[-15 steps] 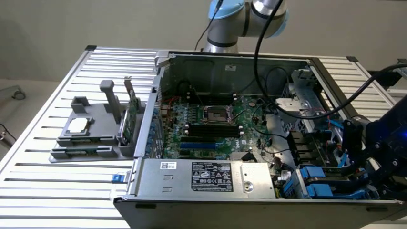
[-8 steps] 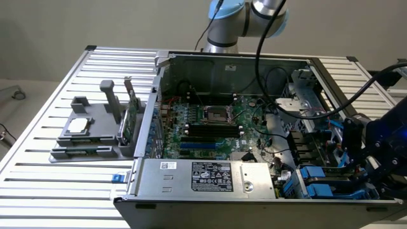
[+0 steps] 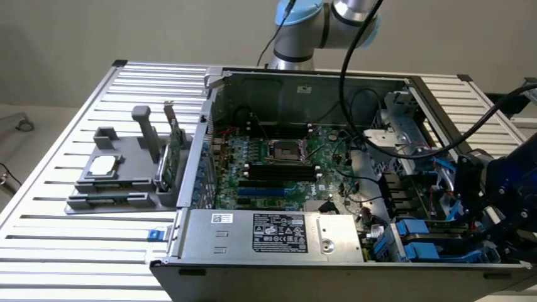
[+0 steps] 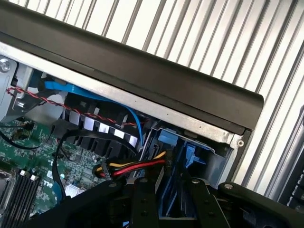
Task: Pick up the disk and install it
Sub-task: 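Insert the second disk wire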
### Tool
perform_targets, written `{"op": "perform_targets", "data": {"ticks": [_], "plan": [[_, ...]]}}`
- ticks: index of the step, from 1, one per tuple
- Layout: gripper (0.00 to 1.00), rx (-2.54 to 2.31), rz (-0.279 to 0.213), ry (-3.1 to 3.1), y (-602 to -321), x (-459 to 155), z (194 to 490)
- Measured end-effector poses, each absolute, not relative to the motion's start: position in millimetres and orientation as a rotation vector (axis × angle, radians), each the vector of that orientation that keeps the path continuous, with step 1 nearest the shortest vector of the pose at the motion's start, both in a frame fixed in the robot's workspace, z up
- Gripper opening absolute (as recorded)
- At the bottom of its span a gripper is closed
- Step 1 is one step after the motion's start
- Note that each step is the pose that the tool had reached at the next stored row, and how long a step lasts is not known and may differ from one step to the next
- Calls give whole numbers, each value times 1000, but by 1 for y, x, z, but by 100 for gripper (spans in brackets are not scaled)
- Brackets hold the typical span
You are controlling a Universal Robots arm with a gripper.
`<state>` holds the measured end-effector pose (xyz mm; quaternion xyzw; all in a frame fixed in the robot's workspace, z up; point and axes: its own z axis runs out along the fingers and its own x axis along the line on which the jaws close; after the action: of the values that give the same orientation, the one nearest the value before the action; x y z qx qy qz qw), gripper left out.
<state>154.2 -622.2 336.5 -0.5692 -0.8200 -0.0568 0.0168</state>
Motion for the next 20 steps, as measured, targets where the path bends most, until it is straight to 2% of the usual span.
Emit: {"op": "perform_targets", "data": {"ticks": [5, 7, 20], "plan": [[29, -1777, -177, -2544, -623, 154, 336], [18, -1781, -177, -2541, -623, 154, 336], [18, -1807, -178, -2525, -623, 149, 339]]}}
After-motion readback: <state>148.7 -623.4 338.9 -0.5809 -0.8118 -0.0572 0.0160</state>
